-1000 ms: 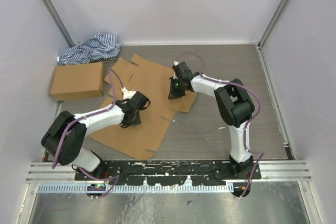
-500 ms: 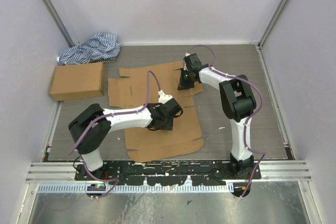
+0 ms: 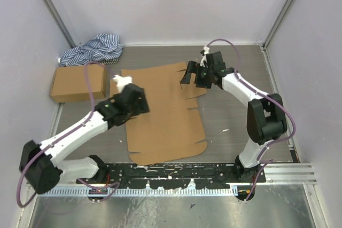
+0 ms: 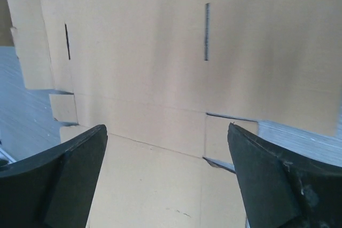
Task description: Fold the paper box
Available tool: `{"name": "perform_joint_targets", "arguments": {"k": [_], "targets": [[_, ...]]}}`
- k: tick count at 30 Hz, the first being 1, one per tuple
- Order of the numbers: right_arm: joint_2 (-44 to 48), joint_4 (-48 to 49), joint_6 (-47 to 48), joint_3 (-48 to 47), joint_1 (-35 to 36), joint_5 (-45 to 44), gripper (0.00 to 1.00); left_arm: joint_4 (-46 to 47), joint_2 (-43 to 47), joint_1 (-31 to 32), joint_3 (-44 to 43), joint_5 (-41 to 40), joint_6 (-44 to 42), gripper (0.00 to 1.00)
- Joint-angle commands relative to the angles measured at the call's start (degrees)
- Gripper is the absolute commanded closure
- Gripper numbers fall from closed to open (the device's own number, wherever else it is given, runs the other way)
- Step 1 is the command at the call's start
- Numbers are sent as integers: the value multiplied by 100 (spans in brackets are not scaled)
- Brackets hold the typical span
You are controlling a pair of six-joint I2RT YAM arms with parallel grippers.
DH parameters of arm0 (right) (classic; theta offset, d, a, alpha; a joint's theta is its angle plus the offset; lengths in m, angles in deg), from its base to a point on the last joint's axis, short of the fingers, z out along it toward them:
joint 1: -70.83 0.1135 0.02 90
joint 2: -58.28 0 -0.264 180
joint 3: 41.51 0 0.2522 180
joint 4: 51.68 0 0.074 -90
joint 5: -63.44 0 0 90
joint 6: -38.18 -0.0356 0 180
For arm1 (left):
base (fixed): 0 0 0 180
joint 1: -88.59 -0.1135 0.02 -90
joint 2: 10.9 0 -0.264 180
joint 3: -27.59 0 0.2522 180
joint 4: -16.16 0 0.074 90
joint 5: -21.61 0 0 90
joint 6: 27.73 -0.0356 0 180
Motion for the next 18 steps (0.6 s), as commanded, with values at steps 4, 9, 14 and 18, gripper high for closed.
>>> {"name": "perform_joint_targets", "arguments": {"k": [4,9,14,18], "targets": [[136,361,5,782,-421,476,0,548,579,-1791,968,785,-475,14],[79,316,115,1014,-421,329,0,464,-27,-1868,808,882,-548,14],[45,201,256,1128,-409,145,0,612,-561,-1920,786,864,-590,14],[-80,129,300,1122,-376,-17,0,718,-689,-2005,811,867,-614,14]]}}
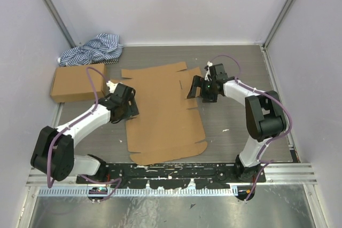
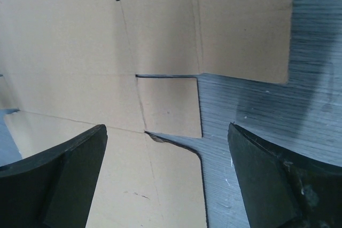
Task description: Fold the paper box
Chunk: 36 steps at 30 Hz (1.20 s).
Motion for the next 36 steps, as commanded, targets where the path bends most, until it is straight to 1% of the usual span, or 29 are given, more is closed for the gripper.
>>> {"name": "perform_joint_targets", "arguments": {"k": [1,11,20,31,36], "targets": [[-91,29,160,-34,64,-171,0,299,-67,-104,-94,26,-124,14],[-400,21,89,-189,471,-375,0,525,-328,-305,-9,74,-285,14],[-345,-51,60,-261,506,-473,0,825,-772,-494,130,266,-395,16],[-286,-124,109,-288,509,-518,0,981,-860,-608,183,395,-466,18],[-285,-120,110,-264,514,-505,0,1217,-982,-615,214,681,-442,22]]}}
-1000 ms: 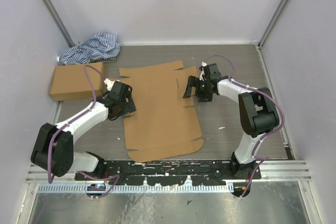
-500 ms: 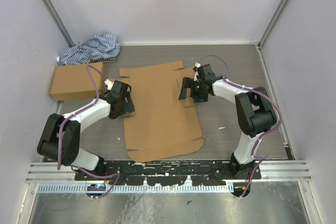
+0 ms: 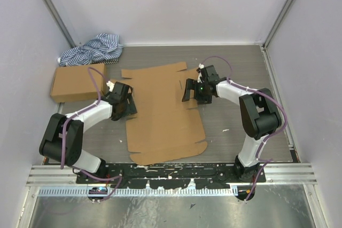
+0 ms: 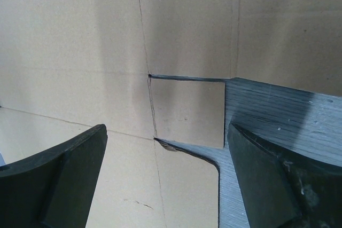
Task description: Fold the paper box
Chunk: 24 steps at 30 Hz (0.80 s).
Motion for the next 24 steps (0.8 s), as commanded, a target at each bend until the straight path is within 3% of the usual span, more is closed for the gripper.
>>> {"name": "perform_joint_targets", "arguments": {"k": [1,6,17,24], "targets": [[1,-99,35,-118,29,-116,0,343,-151,-26,84,321,-39,23],[6,-100,44,-112,26,-92,0,484,-208,-27,54,560,13,29],[-34,-75,35,-112,31,-87,0,178,107,-21,-90,692,82,57],[-60,-59,20,-92,58,-61,0,-18,421,-26,-189,746,83,60]]}}
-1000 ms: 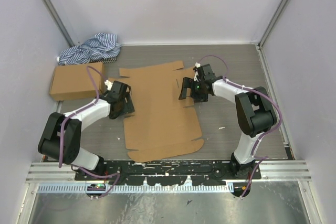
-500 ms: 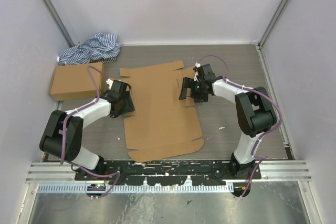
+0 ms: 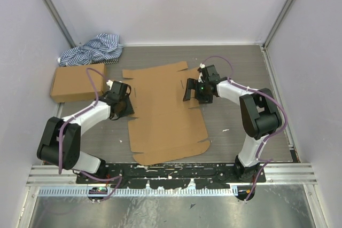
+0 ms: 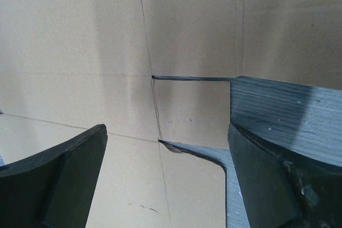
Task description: Fold the paper box
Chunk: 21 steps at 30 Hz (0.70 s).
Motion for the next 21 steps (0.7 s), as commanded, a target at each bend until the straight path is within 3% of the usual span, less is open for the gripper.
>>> {"name": "perform_joint_targets", "arguments": {"k": [1,9,15,21], "targets": [[-60,-44,14,-81,64,-4,0,-105,295,12,-178,188,34,60],[-78,-28,-13,-111,118,27,0,52,131,12,-270,467,59,63],[-71,-61,-13,-109,139,-7,0,70,-21,15,-312,561,27,83],[13,-174,15,-109,139,-272,0,-189,-31,14,-345,429,-122,91]]}}
